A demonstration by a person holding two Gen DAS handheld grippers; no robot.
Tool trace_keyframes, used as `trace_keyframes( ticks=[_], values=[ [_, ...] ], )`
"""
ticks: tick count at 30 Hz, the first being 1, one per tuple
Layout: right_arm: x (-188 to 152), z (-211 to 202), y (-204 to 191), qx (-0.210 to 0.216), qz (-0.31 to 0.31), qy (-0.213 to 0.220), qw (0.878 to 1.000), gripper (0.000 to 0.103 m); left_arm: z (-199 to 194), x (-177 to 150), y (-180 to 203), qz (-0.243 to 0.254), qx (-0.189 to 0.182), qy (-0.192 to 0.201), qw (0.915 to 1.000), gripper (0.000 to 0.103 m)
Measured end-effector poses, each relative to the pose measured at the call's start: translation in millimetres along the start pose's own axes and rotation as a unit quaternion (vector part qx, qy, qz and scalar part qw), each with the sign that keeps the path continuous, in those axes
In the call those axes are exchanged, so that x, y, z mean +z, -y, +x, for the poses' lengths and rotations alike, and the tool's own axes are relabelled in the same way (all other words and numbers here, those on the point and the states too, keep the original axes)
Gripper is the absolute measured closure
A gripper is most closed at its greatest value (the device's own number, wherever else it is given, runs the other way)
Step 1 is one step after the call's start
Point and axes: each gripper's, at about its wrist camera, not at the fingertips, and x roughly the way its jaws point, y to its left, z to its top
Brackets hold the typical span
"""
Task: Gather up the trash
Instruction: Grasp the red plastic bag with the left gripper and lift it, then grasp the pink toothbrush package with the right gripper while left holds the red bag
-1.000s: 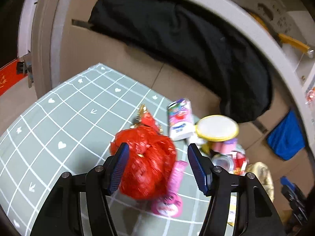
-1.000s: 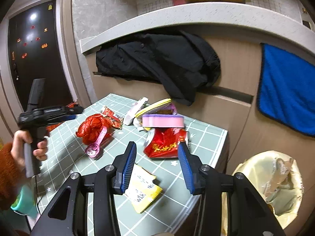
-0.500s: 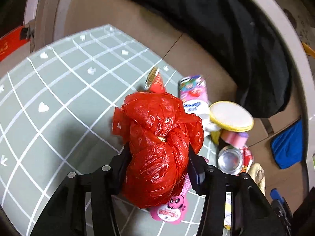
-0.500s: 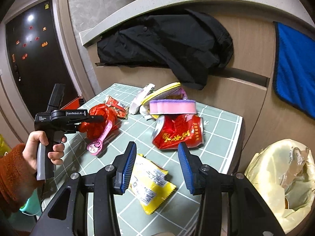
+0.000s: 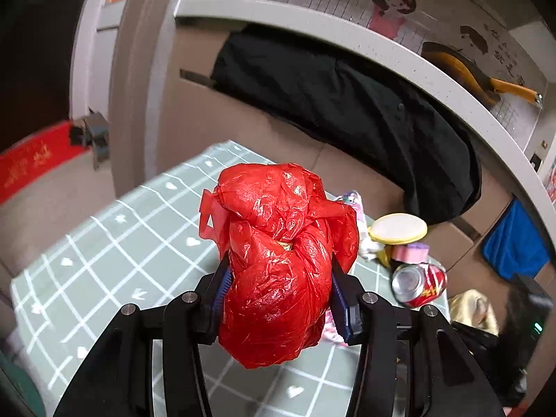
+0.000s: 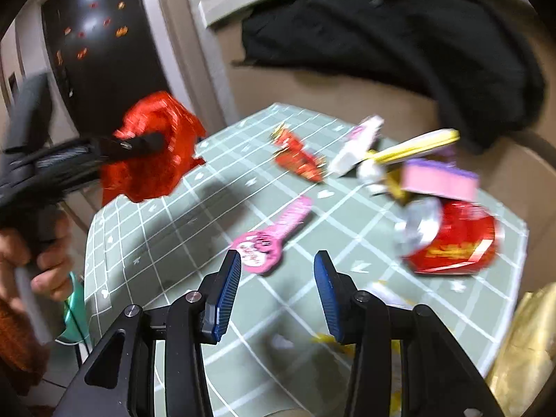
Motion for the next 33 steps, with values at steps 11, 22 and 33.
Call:
trace_keyframes(
  ticks=[11,22,33],
  values=[
    [8,68,-5,-0.042,0.082,-0.023,0.995,0.062,-16,-13,-28,0.002,0.015,0.011,0.9998,0.053],
    [12,97,-32,-0.107,-0.006,-0.05,0.993,0.063,-19,-15,-34,-0.004,0.013,0.016,0.9998,0.053],
    [20,48,-20,-0.083,0.001,-0.008,0.996,0.085,-24,-14,-20,0.008,0.007,0.02,0.9997,0.053]
  ],
)
